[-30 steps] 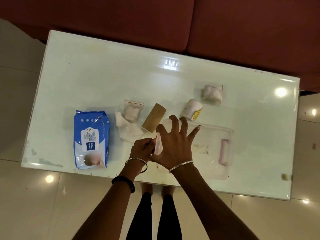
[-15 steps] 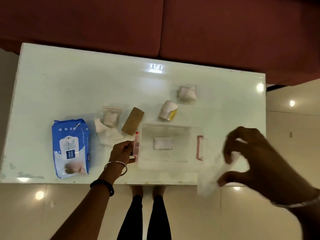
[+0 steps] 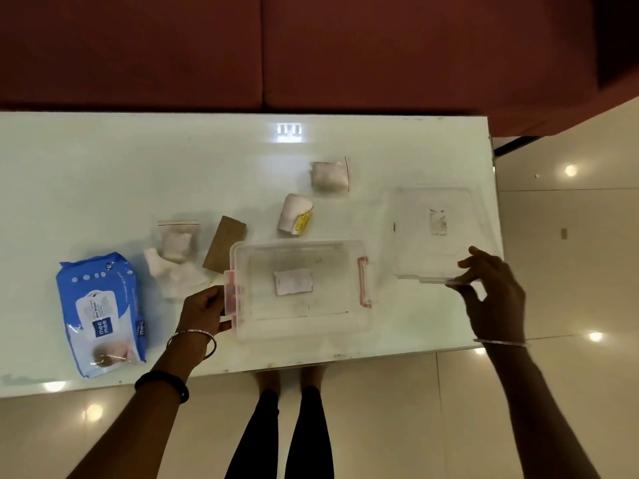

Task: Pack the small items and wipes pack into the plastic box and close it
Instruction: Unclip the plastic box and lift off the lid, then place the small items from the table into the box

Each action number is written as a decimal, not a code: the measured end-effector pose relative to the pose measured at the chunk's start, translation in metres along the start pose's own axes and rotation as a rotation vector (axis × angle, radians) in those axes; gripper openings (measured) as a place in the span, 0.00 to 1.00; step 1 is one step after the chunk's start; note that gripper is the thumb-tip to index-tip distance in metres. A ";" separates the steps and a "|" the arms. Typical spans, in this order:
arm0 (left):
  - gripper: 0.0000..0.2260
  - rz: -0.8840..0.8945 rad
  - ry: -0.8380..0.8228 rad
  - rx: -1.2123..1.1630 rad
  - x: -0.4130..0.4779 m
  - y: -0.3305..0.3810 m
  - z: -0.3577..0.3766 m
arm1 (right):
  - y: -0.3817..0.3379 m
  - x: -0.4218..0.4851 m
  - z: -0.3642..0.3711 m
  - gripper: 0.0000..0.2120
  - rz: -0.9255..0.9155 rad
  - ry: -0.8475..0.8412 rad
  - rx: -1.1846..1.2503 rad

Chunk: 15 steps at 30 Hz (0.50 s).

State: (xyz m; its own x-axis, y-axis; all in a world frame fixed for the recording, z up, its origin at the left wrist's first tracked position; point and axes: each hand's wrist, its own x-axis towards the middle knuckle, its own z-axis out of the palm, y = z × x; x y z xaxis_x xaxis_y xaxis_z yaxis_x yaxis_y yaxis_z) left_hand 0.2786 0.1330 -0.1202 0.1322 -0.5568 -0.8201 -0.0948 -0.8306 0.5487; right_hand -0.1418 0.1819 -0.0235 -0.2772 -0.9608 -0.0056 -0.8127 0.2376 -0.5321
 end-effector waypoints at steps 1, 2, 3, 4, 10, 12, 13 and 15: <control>0.10 0.000 0.000 0.007 0.000 0.000 0.000 | 0.009 -0.005 0.013 0.08 0.025 -0.001 0.020; 0.10 0.001 0.001 0.015 0.000 0.001 0.000 | 0.018 -0.011 0.025 0.09 0.047 -0.007 0.032; 0.10 0.002 0.003 0.021 -0.001 0.001 0.000 | 0.025 -0.016 0.035 0.10 0.068 -0.017 0.034; 0.10 0.005 0.005 0.026 -0.001 0.001 -0.001 | 0.031 -0.021 0.044 0.10 0.095 -0.032 0.031; 0.10 -0.001 0.004 0.034 -0.002 0.002 -0.002 | 0.049 -0.037 0.085 0.13 0.229 -0.225 -0.183; 0.10 -0.006 0.005 0.032 -0.003 0.004 -0.002 | 0.050 -0.037 0.092 0.13 0.218 -0.268 -0.243; 0.10 -0.006 0.005 0.030 -0.004 0.005 -0.003 | 0.049 -0.037 0.094 0.13 0.209 -0.281 -0.267; 0.10 -0.009 0.004 0.041 -0.006 0.008 -0.001 | 0.047 -0.035 0.094 0.13 0.207 -0.295 -0.309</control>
State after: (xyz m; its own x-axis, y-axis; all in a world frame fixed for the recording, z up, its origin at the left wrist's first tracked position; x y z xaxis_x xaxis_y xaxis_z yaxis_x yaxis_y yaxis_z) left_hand 0.2786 0.1298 -0.1112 0.1376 -0.5492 -0.8243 -0.1341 -0.8349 0.5339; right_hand -0.1219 0.2133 -0.1277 -0.3289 -0.8776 -0.3488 -0.8823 0.4172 -0.2180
